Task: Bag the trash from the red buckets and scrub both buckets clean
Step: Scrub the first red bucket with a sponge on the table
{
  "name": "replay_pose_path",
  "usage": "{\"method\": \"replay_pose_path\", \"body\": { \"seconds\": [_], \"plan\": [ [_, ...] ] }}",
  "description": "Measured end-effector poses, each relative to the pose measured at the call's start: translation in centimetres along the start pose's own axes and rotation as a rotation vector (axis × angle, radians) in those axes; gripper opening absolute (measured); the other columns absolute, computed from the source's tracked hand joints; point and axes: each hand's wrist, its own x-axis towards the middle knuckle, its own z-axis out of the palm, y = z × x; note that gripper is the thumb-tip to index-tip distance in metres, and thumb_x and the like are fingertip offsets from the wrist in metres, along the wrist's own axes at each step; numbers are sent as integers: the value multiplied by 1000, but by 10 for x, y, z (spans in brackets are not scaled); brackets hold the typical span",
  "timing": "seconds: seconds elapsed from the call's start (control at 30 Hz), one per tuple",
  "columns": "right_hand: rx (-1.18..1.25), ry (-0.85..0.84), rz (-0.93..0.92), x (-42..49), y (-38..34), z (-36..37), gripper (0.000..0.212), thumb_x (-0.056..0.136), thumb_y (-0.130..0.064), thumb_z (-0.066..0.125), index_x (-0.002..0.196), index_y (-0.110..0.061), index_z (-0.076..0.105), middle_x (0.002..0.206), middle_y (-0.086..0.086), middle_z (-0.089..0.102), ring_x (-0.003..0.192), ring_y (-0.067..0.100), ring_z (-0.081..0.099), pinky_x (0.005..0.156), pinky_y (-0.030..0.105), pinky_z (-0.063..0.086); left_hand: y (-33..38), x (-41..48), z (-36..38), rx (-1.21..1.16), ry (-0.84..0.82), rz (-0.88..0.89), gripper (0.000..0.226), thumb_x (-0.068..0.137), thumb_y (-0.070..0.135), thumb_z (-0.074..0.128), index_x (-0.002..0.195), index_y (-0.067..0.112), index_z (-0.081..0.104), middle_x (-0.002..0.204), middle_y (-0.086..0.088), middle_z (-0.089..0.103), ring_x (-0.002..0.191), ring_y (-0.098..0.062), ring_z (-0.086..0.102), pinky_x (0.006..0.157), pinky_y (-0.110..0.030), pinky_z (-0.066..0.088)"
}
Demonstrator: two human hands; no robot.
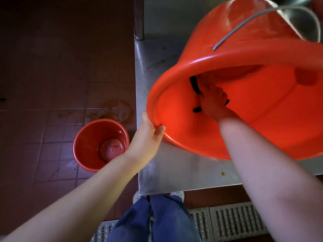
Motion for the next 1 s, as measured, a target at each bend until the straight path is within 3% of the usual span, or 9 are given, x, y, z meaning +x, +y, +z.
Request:
{"method": "replay_pose_path", "body": {
  "seconds": [0.13, 0.27, 0.43, 0.57, 0.67, 0.77, 0.83, 0.9, 1.0],
  "plan": [
    [351, -63, 61, -74, -48, 13, 73, 94, -12, 46, 146, -43, 6, 160, -7, -5, 137, 35, 23, 108, 44, 18, 7, -2, 1, 42, 3, 24, 31, 93, 12, 49, 113, 21, 26, 100, -8, 61, 92, -31, 61, 82, -48, 49],
    [553, 93, -141, -152, -68, 26, 73, 89, -4, 46, 140, -49, 20, 156, -13, 9, 136, 32, 26, 109, 39, 13, 15, -2, -5, 127, 19, 54, 29, 94, 15, 48, 102, 23, 22, 98, -13, 60, 93, -37, 60, 81, -49, 48],
    [229, 124, -95, -94, -29, 25, 77, 78, -7, 48, 144, -39, 23, 157, -1, 21, 123, 38, 42, 100, 41, 29, 34, 0, -31, 270, 85, 222, 27, 94, 17, 47, 98, 22, 21, 87, -10, 58, 80, -38, 58, 67, -42, 44],
    [-79, 58, -59, -19, 10, 2, 81, 81, -9, 61, 147, -39, 26, 158, -7, 17, 113, 38, 50, 93, 43, 39, 49, 1, -49, 286, 159, 389, 25, 93, 17, 49, 105, 18, 27, 79, 2, 51, 68, -24, 53, 58, -35, 36],
    [-138, 30, -10, 5, 14, -4, 79, 84, -10, 60, 147, -41, 25, 158, -9, 16, 119, 37, 47, 97, 43, 38, 34, 3, -40, 133, 221, 297, 30, 91, 18, 55, 108, 16, 31, 78, 11, 48, 65, -8, 51, 60, -26, 42],
    [-119, 13, 40, 4, 4, -4, 78, 84, -12, 58, 147, -43, 23, 158, -10, 13, 124, 36, 43, 99, 40, 33, 4, -1, -17, -15, 146, 57, 32, 89, 16, 58, 102, 18, 28, 84, 3, 58, 77, -19, 62, 69, -37, 51],
    [-15, 35, 23, -3, -9, -1, 79, 83, -13, 59, 147, -43, 22, 159, -11, 11, 128, 33, 42, 98, 37, 34, -7, -7, -4, 22, 124, -49, 30, 91, 14, 52, 99, 19, 24, 83, -6, 59, 72, -25, 62, 59, -35, 46],
    [136, 34, -5, -24, -33, 8, 73, 88, -11, 50, 147, -43, 20, 159, -9, 9, 136, 30, 33, 102, 37, 30, -7, -8, 2, 44, 161, -66, 27, 91, 12, 47, 98, 20, 22, 77, -1, 53, 66, -21, 56, 52, -32, 36],
    [525, 26, 119, -81, -79, 18, 67, 92, -10, 44, 143, -48, 24, 158, -12, 12, 138, 29, 24, 111, 42, 17, 0, -6, -1, 81, 169, -24, 27, 89, 6, 45, 97, 18, 21, 76, 0, 50, 62, -21, 48, 57, -34, 32]
  ]
}}
